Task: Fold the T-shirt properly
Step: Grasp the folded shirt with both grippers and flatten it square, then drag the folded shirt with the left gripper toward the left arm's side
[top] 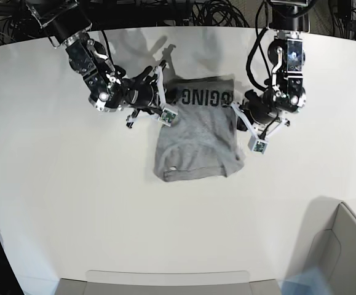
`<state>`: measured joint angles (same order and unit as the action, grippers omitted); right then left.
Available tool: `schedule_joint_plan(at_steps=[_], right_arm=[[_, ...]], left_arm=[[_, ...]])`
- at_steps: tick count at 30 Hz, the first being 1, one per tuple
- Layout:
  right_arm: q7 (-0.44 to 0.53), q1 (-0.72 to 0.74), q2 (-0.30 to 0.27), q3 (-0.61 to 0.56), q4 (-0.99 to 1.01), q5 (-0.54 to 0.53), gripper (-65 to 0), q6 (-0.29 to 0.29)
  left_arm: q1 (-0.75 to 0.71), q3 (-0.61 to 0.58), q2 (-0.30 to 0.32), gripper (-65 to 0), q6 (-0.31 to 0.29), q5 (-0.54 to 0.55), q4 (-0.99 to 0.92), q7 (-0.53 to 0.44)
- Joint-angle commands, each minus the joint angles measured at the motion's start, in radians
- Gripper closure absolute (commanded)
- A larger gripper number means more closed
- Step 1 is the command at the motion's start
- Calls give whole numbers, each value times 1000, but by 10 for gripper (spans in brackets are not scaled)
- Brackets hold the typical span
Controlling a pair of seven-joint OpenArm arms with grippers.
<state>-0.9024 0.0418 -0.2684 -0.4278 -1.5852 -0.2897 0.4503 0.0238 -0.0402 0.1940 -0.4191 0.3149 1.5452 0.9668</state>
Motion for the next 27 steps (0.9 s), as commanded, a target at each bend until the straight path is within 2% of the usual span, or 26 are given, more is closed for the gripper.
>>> schedule_joint_plan(at_steps=[1, 3, 5, 8, 11, 14, 17, 21, 27], right_arm=[[-1, -10, -4, 7, -40, -4, 0, 11], [4, -38, -7, 11, -94, -4, 0, 11], [4, -58, -7, 68, -148, -4, 0, 9], [4, -96, 18, 235, -246, -6, 0, 9], [-2, -121, 60, 452, -337, -6, 0, 9], [-4, -130, 96, 637, -367, -6, 0, 9], [-4, -153, 106, 763, -367, -10, 0, 9], [-4, -210, 100, 811, -370, -10, 0, 9], [-4, -280, 100, 835, -370, -12, 0, 11]], left_arm=[[48, -2, -3, 0, -7, 17, 5, -18], [90, 1, -1, 0, -7, 17, -7, -18], [110, 4, 0, 0, -7, 17, -1, -18], [112, 44, -1, 0, -7, 17, 30, -19], [97, 109, -14, 0, -7, 22, 113, -19], [31, 104, -63, 0, -10, 23, 202, -19], [-9, 49, -126, 0, -10, 23, 248, -38], [-45, -26, -170, 0, -10, 19, 249, -131], [-41, -106, -175, 0, -7, 17, 111, -161]])
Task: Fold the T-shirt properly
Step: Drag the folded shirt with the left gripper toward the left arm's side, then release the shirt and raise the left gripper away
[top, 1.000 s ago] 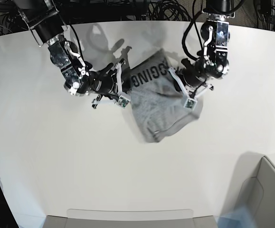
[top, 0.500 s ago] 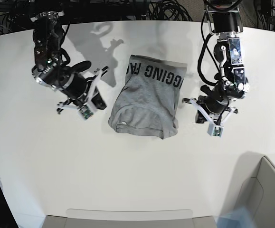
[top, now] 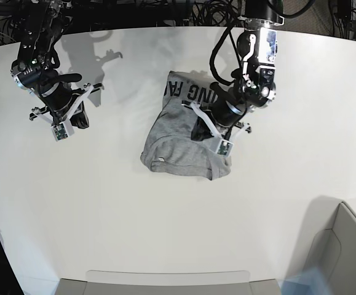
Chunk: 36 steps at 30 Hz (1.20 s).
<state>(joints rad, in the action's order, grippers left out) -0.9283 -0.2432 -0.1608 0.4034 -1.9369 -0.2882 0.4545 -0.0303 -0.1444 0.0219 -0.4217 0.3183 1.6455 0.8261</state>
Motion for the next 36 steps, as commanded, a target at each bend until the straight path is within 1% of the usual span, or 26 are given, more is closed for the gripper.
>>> schedule_joint_plan(at_steps=[1, 6, 9, 12, 17, 19, 23, 27, 31, 36], right_arm=[[22, 0, -7, 4, -19, -13, 0, 7], [22, -6, -7, 5, -20, -13, 0, 7], [22, -5, -7, 5, -20, -13, 0, 7], [22, -2, -7, 5, -20, -13, 0, 7], [22, -5, -7, 5, -20, -13, 0, 7], [22, -5, -7, 5, -20, -13, 0, 7], [22, -6, -7, 5, -20, -13, 0, 7], [22, -6, -7, 5, -20, -13, 0, 7], [22, -6, -7, 5, -20, -13, 0, 7], [22, -8, -9, 5, -20, -13, 0, 7]], left_arm=[[14, -4, -3, 0, -4, 14, -28, -23], [26, -4, 3, 0, -3, 12, -193, -109], [30, 1, 42, 0, -3, 12, -268, -126], [30, 12, 106, 0, -3, 12, -319, -150], [30, 124, 227, 0, -3, 12, -322, -167], [40, 144, 284, 0, -3, 12, -328, -166], [100, 142, 413, 0, -6, 14, -373, -166], [160, 142, 505, 0, -7, 14, -463, -173], [198, 147, 556, 0, -7, 14, -488, -175], [198, 151, 577, 0, -7, 17, -456, -167]])
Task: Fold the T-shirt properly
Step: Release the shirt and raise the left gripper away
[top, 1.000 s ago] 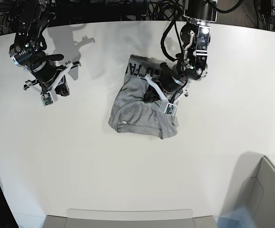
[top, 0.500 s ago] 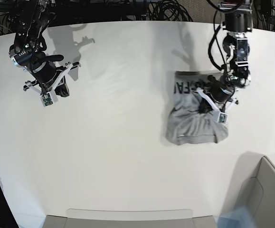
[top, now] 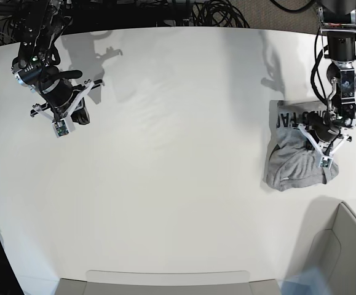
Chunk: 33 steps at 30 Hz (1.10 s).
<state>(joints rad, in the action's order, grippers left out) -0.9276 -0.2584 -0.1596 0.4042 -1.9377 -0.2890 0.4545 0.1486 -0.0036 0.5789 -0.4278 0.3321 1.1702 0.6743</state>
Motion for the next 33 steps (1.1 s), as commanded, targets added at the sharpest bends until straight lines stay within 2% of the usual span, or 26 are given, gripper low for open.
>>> schedule_joint_plan(at_steps=[1, 3, 7, 11, 15, 19, 23, 28, 33], right_arm=[[22, 8, -10, 5, -21, -13, 0, 7], [22, 8, -10, 5, -29, -13, 0, 7], [22, -3, -31, -12, -95, -13, 0, 10], [22, -22, -80, -15, -125, -13, 0, 10], [22, -91, -99, -15, -127, -13, 0, 11], [22, -193, -103, -14, -131, -13, 0, 13], [26, -312, -110, -12, -133, -13, 0, 13], [28, -513, -177, -11, -133, -19, 0, 11], [28, -727, -234, 46, -131, -129, 0, 10]], left_arm=[[15, 12, 20, 0, -1, 3, 58, -14], [-2, 67, 19, 0, -1, 3, 175, -5], [-90, 195, -3, 0, 1, 3, 437, 97], [-171, 294, -89, 0, 1, 2, 664, 201], [-297, 385, -173, 0, 1, 2, 795, 244], [-449, 454, -231, 0, -1, 2, 861, 239], [-548, 477, -256, 0, -1, 2, 864, 239], [-740, 518, -254, 0, -1, 5, 874, 238], [-927, 624, -288, 0, -1, 5, 874, 238]])
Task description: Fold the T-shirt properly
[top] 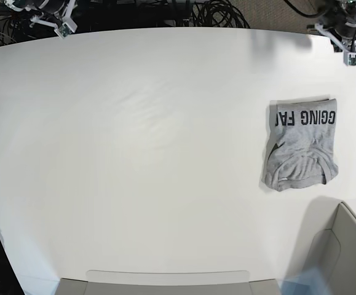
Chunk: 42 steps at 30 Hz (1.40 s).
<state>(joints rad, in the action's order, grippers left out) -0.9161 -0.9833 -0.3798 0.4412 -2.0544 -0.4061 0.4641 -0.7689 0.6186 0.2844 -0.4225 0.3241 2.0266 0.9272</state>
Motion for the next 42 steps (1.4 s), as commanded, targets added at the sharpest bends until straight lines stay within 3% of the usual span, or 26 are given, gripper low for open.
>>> schedule_joint_plan(at_steps=[1, 6, 12, 15, 18, 23, 26, 30, 33, 37, 42], right_arm=[[16, -29, -17, 21, -13, -35, 0, 2], [16, -61, -20, 20, 50, -46, 0, 2], [24, 8, -100, -177, 318, -44, 0, 2], [119, 48, -112, -246, 481, -44, 0, -1], [196, 125, -137, -327, 636, -21, 0, -3], [226, 329, -124, -465, 931, 82, 0, -3], [346, 432, -118, -559, 1128, 117, 0, -3], [628, 545, -118, -704, 1398, 158, 0, -5], [783, 590, -106, -801, 1512, 201, 0, -5], [793, 616, -80, -855, 1538, 226, 0, -5], [802, 645, -38, -856, 1540, 278, 0, -5]], left_arm=[[-48, 4, 6, 0, -6, 13, 18, -15], [-143, -50, 6, 0, -8, 14, -34, -15], [-149, -196, 2, 0, -5, 10, -162, -3], [-143, -262, 2, 0, -3, 10, -232, -12], [-111, -317, 0, 0, -3, 10, -366, -17], [25, -348, 2, 0, -3, 8, -677, -89], [104, -349, 6, 0, -3, 8, -870, -155], [217, -352, 8, 0, -2, 8, -1121, -259], [292, -383, 11, 0, -2, 8, -1242, -320], [355, -460, 11, 0, -2, 8, -1308, -356], [403, -702, 9, 0, -2, 7, -1340, -443]])
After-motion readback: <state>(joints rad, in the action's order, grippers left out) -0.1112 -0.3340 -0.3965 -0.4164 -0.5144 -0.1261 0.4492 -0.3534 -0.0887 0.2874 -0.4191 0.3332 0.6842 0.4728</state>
